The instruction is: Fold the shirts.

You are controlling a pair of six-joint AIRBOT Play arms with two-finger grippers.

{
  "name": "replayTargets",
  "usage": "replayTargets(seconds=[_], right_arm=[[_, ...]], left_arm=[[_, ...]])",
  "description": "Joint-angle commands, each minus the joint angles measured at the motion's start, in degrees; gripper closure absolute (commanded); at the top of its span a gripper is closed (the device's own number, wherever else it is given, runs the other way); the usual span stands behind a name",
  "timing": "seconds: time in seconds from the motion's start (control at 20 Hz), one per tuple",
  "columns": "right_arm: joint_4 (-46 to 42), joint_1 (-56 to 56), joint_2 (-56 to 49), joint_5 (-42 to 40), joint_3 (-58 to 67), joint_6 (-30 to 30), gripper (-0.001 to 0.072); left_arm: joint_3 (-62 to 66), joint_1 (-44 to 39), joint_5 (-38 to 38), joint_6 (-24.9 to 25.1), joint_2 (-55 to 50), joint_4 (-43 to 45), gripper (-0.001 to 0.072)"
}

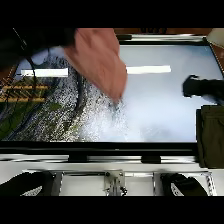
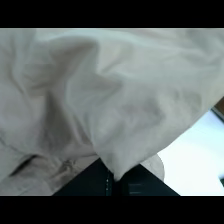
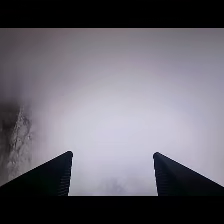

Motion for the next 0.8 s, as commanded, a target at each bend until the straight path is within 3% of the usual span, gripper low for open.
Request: replayTargets(seconds=[0.0,0.25,0.35,0.4,0.45,0.55,0.6,0.75], right_arm=[[-5.22,-0.02,11.32,7.39,0.0,0.81,0.0093],[-2.45,0.0,13.55,20.04,-0.5,-1.03,0.0093],[-2.43,0.0,13.53,19.61,-2.56,-0.96,0.0093],[-2.43,0.0,13.53,19.04,-4.02,-0.9,0.0093],[-2.4,0.0,13.51,18.43,-5.68,-0.5,0.0093],[-0.81,0.0,12.9,17.25,-9.03,-0.57,0.0093],[0.63,0.0,12.2,17.2,-10.36,-1.42,0.0093],[5.99,-0.02,8.7,19.82,-12.39,-6.12,0.0092]], left_arm=[[-14.27,-11.32,-3.37,-9.68,2.97,4.96,0.0677],[-34.53,-16.26,10.43,-27.5,0.39,4.48,0.0676],[-35.23,-16.26,11.08,-28.7,-2.03,4.31,0.0628],[-35.12,-16.24,11.47,-28.44,-2.99,3.15,0.0349],[-35.06,-16.22,12.24,-28.46,-3.54,1.55,-0.0013],[-33.51,-15.43,9.38,-24.79,-3.06,0.85,-0.0013],[-31.39,-14.23,4.37,-21.62,-2.58,0.87,-0.0013],[-21.7,-5.86,-19.91,-7.17,-2.16,1.16,-0.0013]])
